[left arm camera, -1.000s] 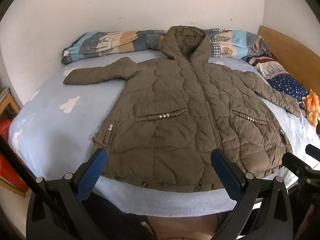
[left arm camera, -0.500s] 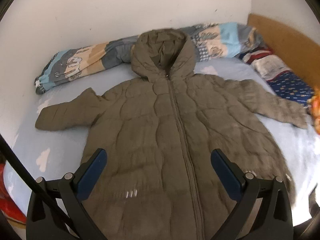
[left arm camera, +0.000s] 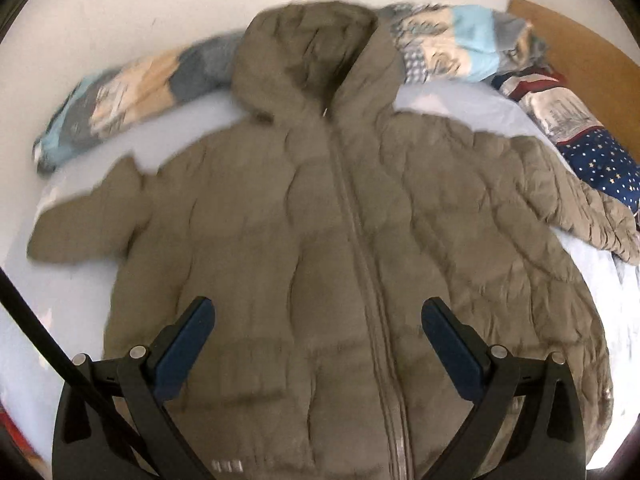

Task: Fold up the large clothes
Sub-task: 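Reach the right tool to a sleeve cuff and grasp it, then carry the held sleeve across the jacket body with the right tool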

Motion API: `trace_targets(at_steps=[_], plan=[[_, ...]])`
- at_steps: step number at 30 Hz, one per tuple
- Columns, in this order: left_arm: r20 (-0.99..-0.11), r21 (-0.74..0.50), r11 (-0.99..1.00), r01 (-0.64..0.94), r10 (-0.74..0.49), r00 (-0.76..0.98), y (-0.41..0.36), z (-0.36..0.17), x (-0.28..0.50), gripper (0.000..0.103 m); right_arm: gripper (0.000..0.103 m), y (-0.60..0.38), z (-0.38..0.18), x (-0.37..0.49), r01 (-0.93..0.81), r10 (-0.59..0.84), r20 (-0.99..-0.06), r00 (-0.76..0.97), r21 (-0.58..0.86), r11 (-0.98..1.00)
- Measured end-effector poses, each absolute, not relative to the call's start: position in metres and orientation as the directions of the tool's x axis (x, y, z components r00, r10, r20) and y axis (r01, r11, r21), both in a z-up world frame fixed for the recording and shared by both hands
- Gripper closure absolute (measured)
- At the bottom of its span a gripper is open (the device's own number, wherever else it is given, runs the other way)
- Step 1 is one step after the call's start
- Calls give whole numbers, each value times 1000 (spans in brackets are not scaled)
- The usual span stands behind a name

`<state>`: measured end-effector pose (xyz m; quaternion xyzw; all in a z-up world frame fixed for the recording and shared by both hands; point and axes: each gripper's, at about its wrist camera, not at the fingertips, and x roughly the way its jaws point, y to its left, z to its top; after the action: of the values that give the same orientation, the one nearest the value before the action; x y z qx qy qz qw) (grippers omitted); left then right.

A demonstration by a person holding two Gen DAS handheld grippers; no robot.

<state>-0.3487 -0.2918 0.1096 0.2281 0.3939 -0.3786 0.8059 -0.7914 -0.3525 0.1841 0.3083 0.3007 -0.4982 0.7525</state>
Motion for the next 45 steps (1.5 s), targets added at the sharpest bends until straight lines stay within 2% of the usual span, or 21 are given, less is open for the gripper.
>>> trace_targets(at_steps=[2,5,9,12,18,20,24,26,27,28,29,31,37,45], plan=[[-800,86,618,781,-425,424,-305,111,-338,0,0,-390,182,-802,943,-568,-758,320,200,265],[-821,-20,673,739,-433,371,-317,105,-304,0,0,-463,165,-825,943,-537,-776,332,291,161],[-855,-35,740,672,-370,362,-328,82,-269,0,0,-538,137,-859,927,-528,-784,325,375,14],[-893,-91,774,627,-341,292,-332,56,-243,0,0,-580,105,-884,891,-508,-796,329,440,-112],[-889,-71,776,627,-334,313,-348,42,-233,0,6,-629,53,-905,847,-484,-817,314,471,-246],[-887,-69,772,632,-337,316,-352,40,-232,0,15,-639,40,-907,837,-479,-818,318,480,-264],[-879,-61,769,637,-344,331,-354,37,-227,0,25,-656,16,-909,813,-470,-818,331,500,-299],[-874,-63,764,642,-352,334,-356,40,-226,6,40,-662,7,-907,817,-459,-828,322,488,-308],[-872,-59,761,646,-354,338,-357,42,-227,7,44,-662,6,-907,819,-471,-826,309,483,-309],[-870,-58,760,648,-357,340,-356,43,-228,11,58,-660,7,-908,817,-487,-818,307,489,-306],[-868,-60,759,649,-360,342,-356,45,-228,16,75,-658,11,-910,814,-509,-807,299,494,-305],[-864,-63,758,649,-367,345,-354,49,-230,25,82,-651,24,-914,795,-553,-774,309,529,-297],[-845,-107,762,639,-408,345,-343,73,-228,28,87,-634,112,-880,837,-661,-667,344,537,-106],[-797,-97,746,659,-454,397,-324,121,-232,28,87,-592,250,-780,836,-681,-538,497,507,210]])
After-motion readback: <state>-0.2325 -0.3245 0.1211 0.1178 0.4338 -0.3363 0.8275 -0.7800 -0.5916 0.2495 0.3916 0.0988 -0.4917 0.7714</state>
